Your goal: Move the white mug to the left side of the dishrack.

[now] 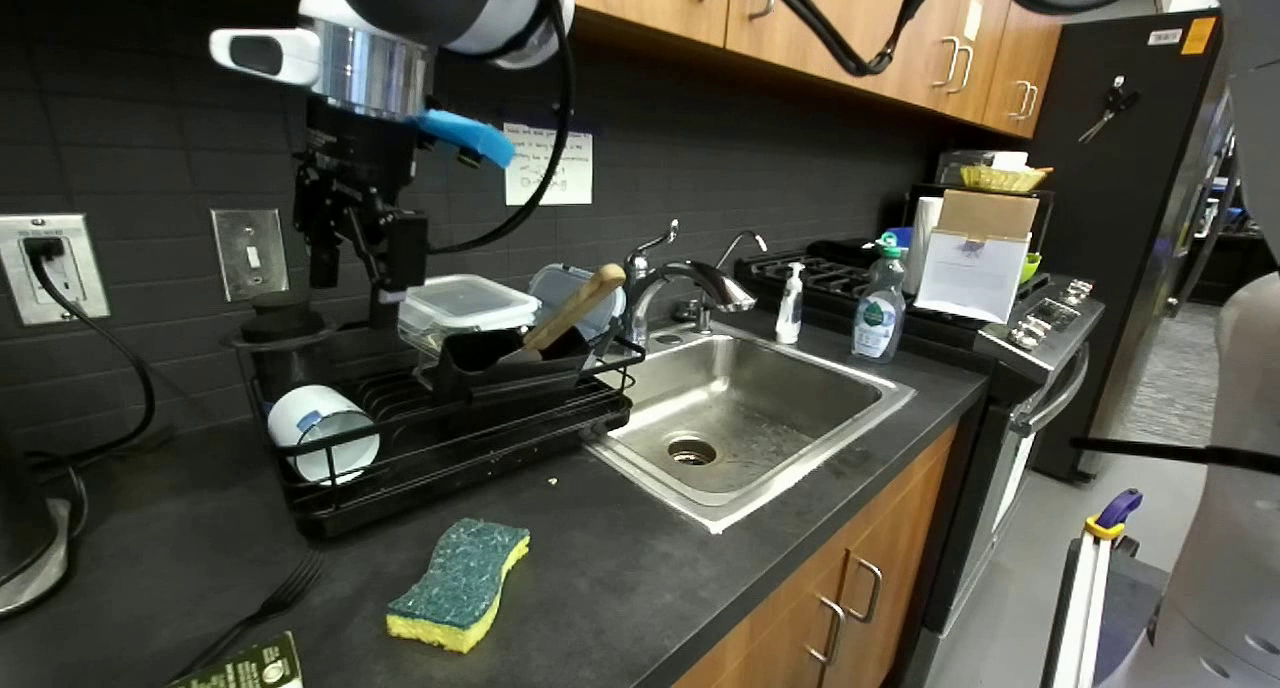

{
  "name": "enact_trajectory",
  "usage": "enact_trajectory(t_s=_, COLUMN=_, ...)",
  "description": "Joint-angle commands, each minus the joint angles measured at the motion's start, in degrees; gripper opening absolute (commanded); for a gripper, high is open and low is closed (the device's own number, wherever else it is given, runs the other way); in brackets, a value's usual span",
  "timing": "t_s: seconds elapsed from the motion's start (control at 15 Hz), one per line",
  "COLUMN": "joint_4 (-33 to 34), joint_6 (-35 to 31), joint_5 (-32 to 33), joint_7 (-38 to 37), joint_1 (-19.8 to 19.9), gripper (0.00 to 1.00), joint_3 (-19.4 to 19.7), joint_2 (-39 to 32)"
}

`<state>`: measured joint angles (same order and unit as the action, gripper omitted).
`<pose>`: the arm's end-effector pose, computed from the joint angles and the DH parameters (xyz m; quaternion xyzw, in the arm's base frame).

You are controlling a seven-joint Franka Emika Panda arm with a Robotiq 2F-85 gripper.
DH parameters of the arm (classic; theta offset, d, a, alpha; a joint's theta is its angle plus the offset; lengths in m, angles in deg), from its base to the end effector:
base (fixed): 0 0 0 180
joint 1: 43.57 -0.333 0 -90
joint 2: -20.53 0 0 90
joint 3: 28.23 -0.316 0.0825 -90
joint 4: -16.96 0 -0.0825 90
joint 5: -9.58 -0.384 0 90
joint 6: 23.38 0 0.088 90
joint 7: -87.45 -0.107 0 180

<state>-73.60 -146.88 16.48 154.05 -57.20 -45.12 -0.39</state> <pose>0.6045 0.3209 0.4575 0.6483 0.7530 0.1064 0.0379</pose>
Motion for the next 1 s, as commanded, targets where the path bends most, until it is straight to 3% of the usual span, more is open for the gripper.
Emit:
enact_trajectory(t_s=0.0, joint_4=-2.09, joint_6=2.68, joint_5=-0.71, joint_7=-1.79, joint_1=0.28, gripper=1.00, joint_3=0.52, joint_2=4.31)
enact_trajectory(t_s=0.93, joint_4=-8.56, joint_6=13.24, joint_5=-1.52, joint_7=-19.97, joint_1=2.93, gripper=1.00, joint_3=4.10, joint_2=15.01)
